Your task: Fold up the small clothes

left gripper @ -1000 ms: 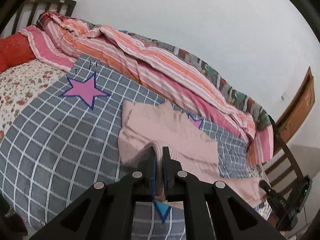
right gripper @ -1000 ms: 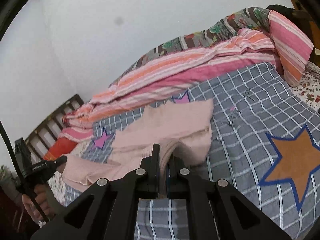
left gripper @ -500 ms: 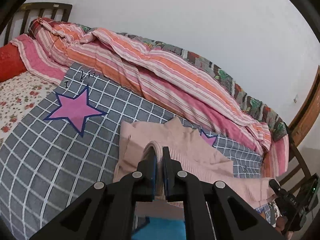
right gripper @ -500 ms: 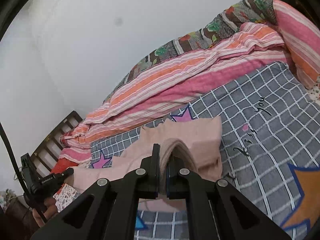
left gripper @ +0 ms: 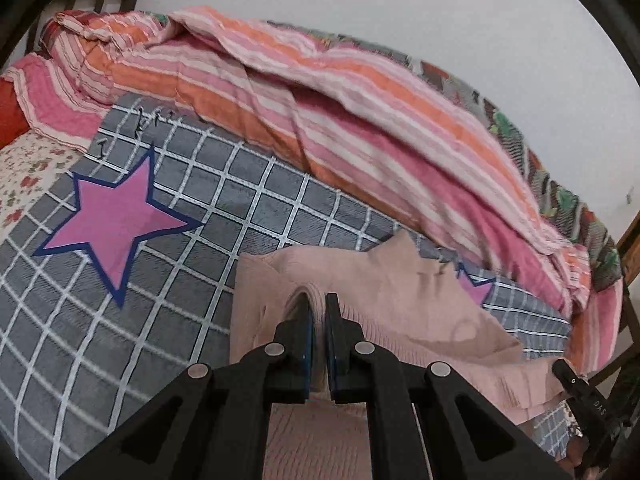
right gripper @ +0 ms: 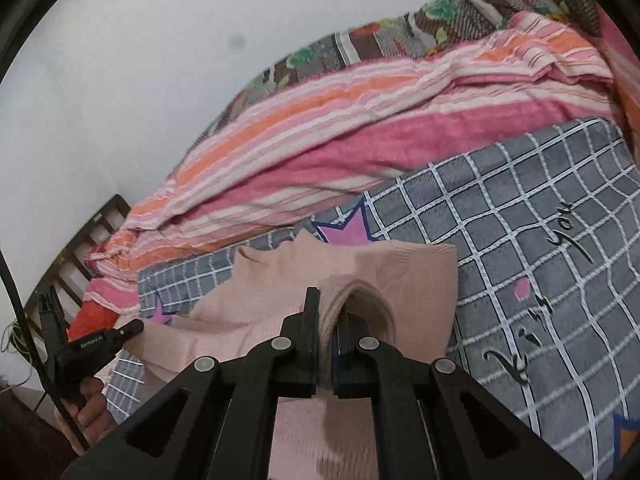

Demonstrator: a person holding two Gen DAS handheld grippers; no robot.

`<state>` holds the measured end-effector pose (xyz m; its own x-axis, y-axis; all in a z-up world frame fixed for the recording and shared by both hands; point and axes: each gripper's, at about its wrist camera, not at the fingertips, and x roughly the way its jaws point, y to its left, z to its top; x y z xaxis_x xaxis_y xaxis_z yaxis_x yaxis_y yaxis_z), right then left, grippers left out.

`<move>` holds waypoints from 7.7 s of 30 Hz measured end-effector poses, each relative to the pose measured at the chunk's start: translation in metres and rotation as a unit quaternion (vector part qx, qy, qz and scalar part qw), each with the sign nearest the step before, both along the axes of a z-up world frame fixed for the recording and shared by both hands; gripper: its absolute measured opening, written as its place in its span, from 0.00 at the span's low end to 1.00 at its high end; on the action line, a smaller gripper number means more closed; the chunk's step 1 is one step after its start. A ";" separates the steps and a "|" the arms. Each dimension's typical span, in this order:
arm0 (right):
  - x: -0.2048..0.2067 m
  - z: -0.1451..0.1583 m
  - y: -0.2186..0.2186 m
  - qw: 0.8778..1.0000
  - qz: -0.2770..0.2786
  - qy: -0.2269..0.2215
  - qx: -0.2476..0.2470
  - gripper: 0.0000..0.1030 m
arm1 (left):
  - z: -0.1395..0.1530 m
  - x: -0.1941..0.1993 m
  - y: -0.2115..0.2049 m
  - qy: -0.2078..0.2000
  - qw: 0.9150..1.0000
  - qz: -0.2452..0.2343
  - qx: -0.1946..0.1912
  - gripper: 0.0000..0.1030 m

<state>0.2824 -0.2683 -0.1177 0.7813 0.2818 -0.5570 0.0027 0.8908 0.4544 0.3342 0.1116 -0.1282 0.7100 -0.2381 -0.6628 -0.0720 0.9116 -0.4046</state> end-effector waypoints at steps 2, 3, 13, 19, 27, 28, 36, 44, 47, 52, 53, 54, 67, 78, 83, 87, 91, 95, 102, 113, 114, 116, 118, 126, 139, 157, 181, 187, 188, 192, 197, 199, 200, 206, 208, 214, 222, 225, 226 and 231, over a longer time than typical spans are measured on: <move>0.012 -0.007 0.000 1.000 0.000 0.012 -0.004 0.04 | -0.008 0.012 -0.002 0.010 1.000 -0.001 -0.002 0.06; 0.019 -0.011 0.000 1.000 0.001 0.018 -0.005 0.04 | -0.011 0.018 -0.003 0.013 1.000 -0.001 -0.004 0.06; 0.080 -0.031 0.004 0.997 0.013 0.062 -0.039 0.27 | -0.024 0.062 -0.014 0.042 0.999 -0.019 -0.011 0.28; 0.057 -0.020 0.004 0.998 0.025 0.059 -0.025 0.34 | -0.004 0.032 -0.002 0.000 1.000 -0.019 -0.008 0.61; -0.037 -0.011 0.012 0.992 0.052 0.048 -0.104 0.51 | -0.019 -0.056 0.017 0.025 0.999 -0.035 0.023 0.61; -0.052 -0.015 0.012 0.991 0.055 0.052 -0.111 0.51 | -0.024 -0.063 0.017 0.030 0.999 -0.036 0.020 0.61; -0.098 -0.059 -0.001 0.991 0.054 0.104 -0.065 0.51 | -0.060 -0.120 0.017 0.049 0.997 -0.042 -0.037 0.61; -0.074 -0.080 -0.011 0.992 0.029 0.115 0.049 0.51 | -0.068 -0.084 0.011 0.041 0.997 -0.029 -0.057 0.59; -0.056 -0.082 -0.011 0.990 0.011 0.118 0.071 0.51 | -0.070 -0.072 0.013 0.039 0.997 -0.015 -0.064 0.54; -0.029 -0.085 -0.011 0.989 -0.022 0.124 0.075 0.30 | -0.072 -0.054 0.016 0.049 0.997 0.003 -0.067 0.31; -0.026 -0.086 -0.012 0.989 -0.023 0.126 0.076 0.24 | -0.072 -0.051 0.015 0.050 0.997 0.002 -0.066 0.26; -0.022 -0.087 -0.012 0.988 -0.019 0.130 0.081 0.16 | -0.072 -0.049 0.014 0.052 0.997 -0.001 -0.064 0.18; -0.089 -0.036 -0.007 0.995 0.020 0.083 0.044 0.08 | -0.034 -0.121 0.019 0.023 0.997 -0.029 -0.064 0.10; -0.176 -0.048 -0.017 0.995 0.021 0.102 0.005 0.15 | -0.051 -0.191 0.010 0.034 0.997 -0.059 -0.032 0.16; -0.184 -0.037 -0.010 0.992 0.010 0.076 -0.099 0.33 | -0.041 -0.191 0.021 0.014 0.999 -0.037 0.024 0.40; -0.169 -0.020 -0.007 0.988 0.000 0.054 -0.145 0.36 | -0.026 -0.167 0.021 -0.006 0.998 -0.047 0.040 0.41; -0.127 -0.016 -0.003 0.988 -0.001 0.060 -0.143 0.36 | -0.011 -0.129 0.004 -0.020 0.995 -0.078 0.058 0.41; -0.084 -0.024 0.005 0.985 -0.001 0.085 -0.148 0.36 | -0.017 -0.088 -0.017 -0.004 0.993 -0.094 0.070 0.41; -0.034 -0.056 0.016 0.976 0.012 0.138 -0.168 0.13 | -0.047 -0.058 -0.035 0.024 0.990 -0.092 0.104 0.07; -0.024 -0.067 0.005 0.980 0.011 0.130 -0.152 0.05 | -0.052 -0.063 -0.014 0.006 0.996 -0.067 0.055 0.08; -0.024 -0.068 0.005 0.980 0.012 0.129 -0.153 0.05 | -0.052 -0.063 -0.014 0.006 0.996 -0.069 0.054 0.10; -0.026 -0.061 0.009 0.977 0.009 0.132 -0.165 0.08 | -0.051 -0.062 -0.011 0.005 0.996 -0.077 0.042 0.12; -0.030 -0.051 0.012 0.976 -0.001 0.132 -0.170 0.16 | -0.049 -0.066 -0.005 0.004 0.996 -0.082 0.021 0.17; -0.063 -0.022 0.089 0.983 0.055 0.072 -0.162 0.42 | -0.041 -0.084 0.005 -0.012 0.994 -0.098 0.036 0.48; 0.004 -0.070 0.148 0.961 0.059 0.170 -0.209 0.43 | -0.058 -0.091 0.040 0.010 0.995 -0.099 -0.017 0.68; -0.064 -0.046 0.154 0.964 0.069 0.142 -0.215 0.42 | -0.039 -0.120 0.033 -0.038 0.990 -0.137 -0.010 0.68; -0.225 -0.046 0.148 0.968 0.102 0.049 -0.224 0.41 | -0.080 -0.233 0.021 0.008 0.989 -0.130 -0.070 0.68; -0.248 -0.030 0.108 0.977 0.075 0.034 -0.195 0.41 | -0.081 -0.215 0.006 -0.015 0.990 -0.104 -0.099 0.66; -0.250 -0.028 0.100 0.979 0.070 0.033 -0.189 0.41 | -0.081 -0.210 0.005 -0.020 0.989 -0.100 -0.109 0.66; -0.263 -0.019 0.069 0.984 0.048 0.031 -0.170 0.41 | -0.074 -0.194 0.002 -0.042 0.990 -0.064 -0.115 0.58; -0.281 -0.007 0.038 0.985 0.029 0.016 -0.171 0.41 | -0.070 -0.168 0.005 -0.038 0.993 -0.004 -0.113 0.55; -0.286 -0.005 0.024 0.986 0.020 0.014 -0.166 0.41 | -0.068 -0.160 0.003 -0.035 0.995 0.018 -0.088 0.48; -0.287 -0.004 0.018 0.986 0.017 0.013 -0.163 0.41 | -0.066 -0.156 0.002 -0.032 0.996 0.022 -0.080 0.45; -0.294 -0.008 -0.017 0.989 -0.003 0.010 -0.147 0.41 | -0.039 -0.153 -0.014 -0.035 0.999 0.013 -0.023 0.24; -0.295 -0.012 -0.028 0.991 -0.008 0.012 -0.135 0.41 | -0.023 -0.155 -0.024 -0.042 0.999 0.007 -0.023 0.23; -0.300 -0.013 -0.050 0.993 -0.020 0.008 -0.117 0.41 | 0.031 -0.155 -0.080 -0.058 0.998 -0.020 0.003 0.22; -0.311 -0.007 -0.079 0.990 -0.050 0.007 -0.133 0.41 | 0.064 -0.155 -0.193 -0.052 0.997 -0.057 0.028 0.21; -0.318 -0.008 -0.091 0.989 -0.062 0.013 -0.130 0.41 | 0.049 -0.156 -0.243 -0.032 0.995 -0.091 0.024 0.21; -0.319 -0.009 -0.094 0.989 -0.066 0.015 -0.131 0.41 | 0.038 -0.156 -0.261 -0.021 0.993 -0.110 0.025 0.21; -0.322 -0.014 -0.097 0.986 -0.071 0.032 -0.149 0.41 | -0.007 -0.170 -0.311 0.014 0.982 -0.189 0.023 0.21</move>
<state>-0.0394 -0.3656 -0.1322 0.7621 -0.0114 -0.6474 0.1568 0.9733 0.1675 0.1642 -0.1992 -0.1352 0.5586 -0.4500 -0.6968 0.2643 0.8928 -0.3647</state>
